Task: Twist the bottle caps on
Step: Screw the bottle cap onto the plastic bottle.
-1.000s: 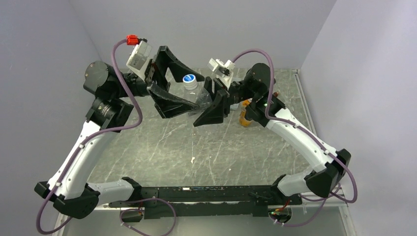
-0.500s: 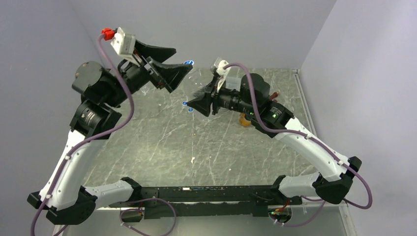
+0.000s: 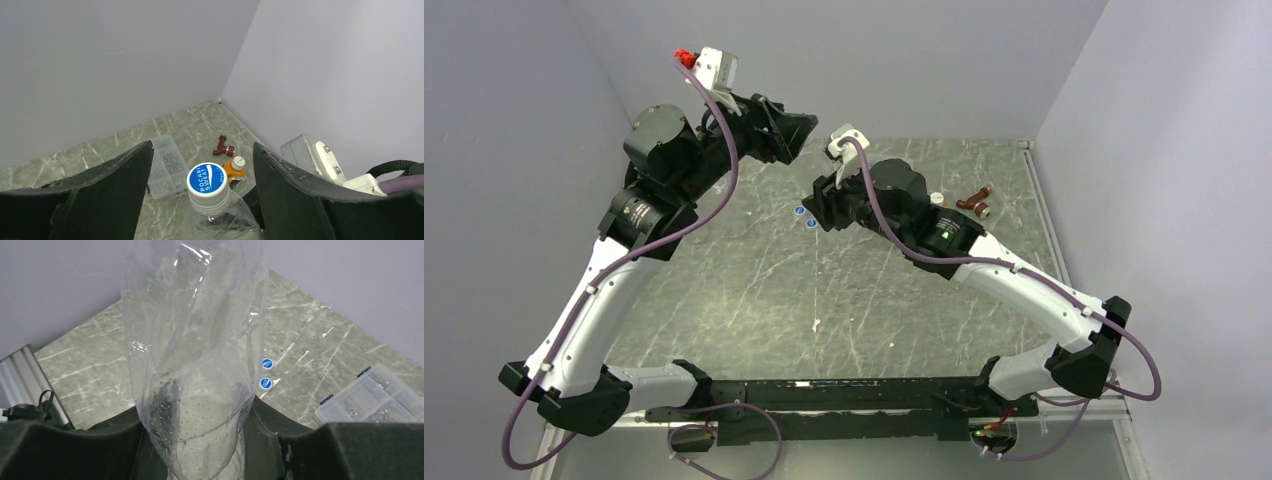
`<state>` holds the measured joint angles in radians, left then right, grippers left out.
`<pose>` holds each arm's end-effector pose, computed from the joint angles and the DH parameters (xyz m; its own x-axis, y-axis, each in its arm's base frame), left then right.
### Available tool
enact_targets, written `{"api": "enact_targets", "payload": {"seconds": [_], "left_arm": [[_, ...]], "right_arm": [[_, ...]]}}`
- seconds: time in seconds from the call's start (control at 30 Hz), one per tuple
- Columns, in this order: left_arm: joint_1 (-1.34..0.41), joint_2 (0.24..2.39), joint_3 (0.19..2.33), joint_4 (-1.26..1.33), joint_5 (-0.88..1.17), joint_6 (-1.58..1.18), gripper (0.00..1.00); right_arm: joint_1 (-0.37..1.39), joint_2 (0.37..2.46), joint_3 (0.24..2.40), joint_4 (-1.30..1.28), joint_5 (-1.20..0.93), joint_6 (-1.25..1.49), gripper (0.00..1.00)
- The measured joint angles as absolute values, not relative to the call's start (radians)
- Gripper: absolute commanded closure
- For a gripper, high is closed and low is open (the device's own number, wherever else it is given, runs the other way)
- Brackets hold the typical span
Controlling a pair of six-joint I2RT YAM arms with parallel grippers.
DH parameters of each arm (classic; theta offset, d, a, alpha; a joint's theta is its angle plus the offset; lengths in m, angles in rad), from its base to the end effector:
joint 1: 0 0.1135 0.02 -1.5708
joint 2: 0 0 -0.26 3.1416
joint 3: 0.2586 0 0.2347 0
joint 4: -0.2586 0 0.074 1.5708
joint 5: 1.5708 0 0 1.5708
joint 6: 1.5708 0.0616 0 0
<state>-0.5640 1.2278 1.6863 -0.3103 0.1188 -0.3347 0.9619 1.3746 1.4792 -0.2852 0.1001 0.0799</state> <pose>0.2016 -0.1361 0.5326 -0.0890 -0.3296 -0.9399 0.6359 0.7075 -0.3083 0.1891 0.2604 0.4276 -0.1631 -0.0950 -0.9820 -0.7493 0.6594 0.0606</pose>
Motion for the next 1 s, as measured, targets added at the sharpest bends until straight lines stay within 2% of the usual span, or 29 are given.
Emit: {"api": "enact_targets", "payload": {"seconds": [0.33, 0.47, 0.57, 0.7, 0.87, 1.0], "left_arm": [[-0.564, 1.269, 1.715, -0.348, 0.089, -0.342, 0.30], [-0.564, 1.285, 1.717, -0.362, 0.088, -0.353, 0.38], [-0.564, 1.289, 1.717, -0.369, 0.089, -0.361, 0.55], [-0.570, 1.289, 1.717, -0.369, 0.100, -0.368, 0.99], [-0.570, 1.288, 1.717, -0.371, 0.110, -0.387, 1.00], [-0.565, 1.276, 1.708, -0.366, 0.136, -0.383, 1.00]], "right_arm": [[0.972, 1.395, 1.522, -0.295, 0.157, 0.070, 1.00], [0.973, 1.405, 1.532, -0.299, 0.168, 0.068, 1.00], [0.976, 1.414, 1.534, -0.300, 0.174, 0.065, 1.00], [0.977, 1.426, 1.536, -0.300, 0.175, 0.059, 1.00], [0.970, 1.427, 1.539, -0.305, 0.145, 0.052, 1.00], [0.904, 1.422, 1.542, -0.308, -0.035, 0.050, 1.00]]}}
